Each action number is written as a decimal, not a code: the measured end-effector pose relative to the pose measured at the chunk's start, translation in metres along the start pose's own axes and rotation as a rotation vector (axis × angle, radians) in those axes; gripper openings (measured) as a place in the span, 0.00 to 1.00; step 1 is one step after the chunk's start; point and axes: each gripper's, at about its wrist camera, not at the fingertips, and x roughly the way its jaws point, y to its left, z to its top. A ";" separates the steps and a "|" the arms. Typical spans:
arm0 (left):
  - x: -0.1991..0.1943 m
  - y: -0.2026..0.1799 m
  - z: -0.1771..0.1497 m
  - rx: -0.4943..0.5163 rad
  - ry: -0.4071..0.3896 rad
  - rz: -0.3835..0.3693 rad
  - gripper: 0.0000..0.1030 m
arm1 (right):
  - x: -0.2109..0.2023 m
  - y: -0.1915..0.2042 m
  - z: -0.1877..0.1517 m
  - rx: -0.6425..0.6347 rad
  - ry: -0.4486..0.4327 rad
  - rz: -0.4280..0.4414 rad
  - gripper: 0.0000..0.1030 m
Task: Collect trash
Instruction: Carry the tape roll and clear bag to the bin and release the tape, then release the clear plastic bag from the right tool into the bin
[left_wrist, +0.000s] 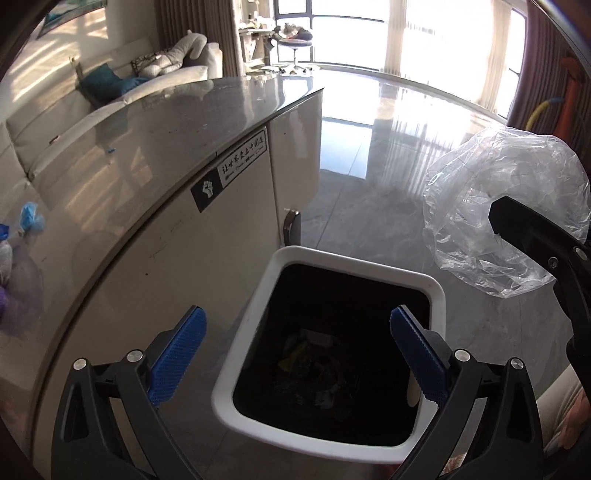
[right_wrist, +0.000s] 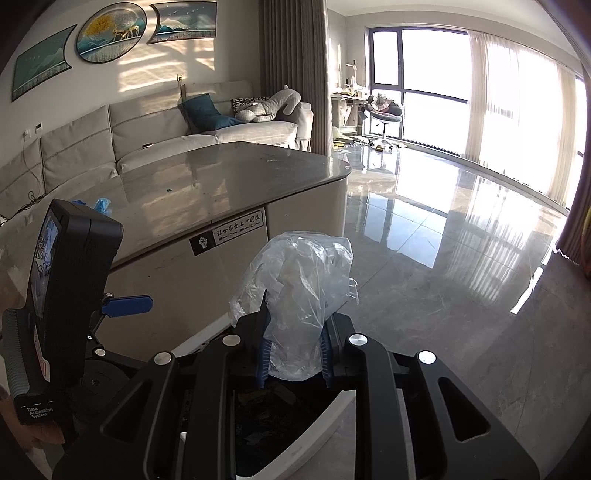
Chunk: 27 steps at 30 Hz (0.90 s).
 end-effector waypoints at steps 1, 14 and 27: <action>-0.002 0.003 0.000 -0.005 -0.004 0.009 0.95 | 0.001 0.001 -0.001 -0.002 0.003 0.001 0.23; -0.043 0.086 0.002 -0.260 -0.120 0.096 0.95 | 0.014 0.026 -0.007 -0.084 0.068 0.062 0.23; -0.064 0.107 -0.006 -0.292 -0.166 0.153 0.95 | 0.033 0.054 -0.020 -0.248 0.169 0.033 0.96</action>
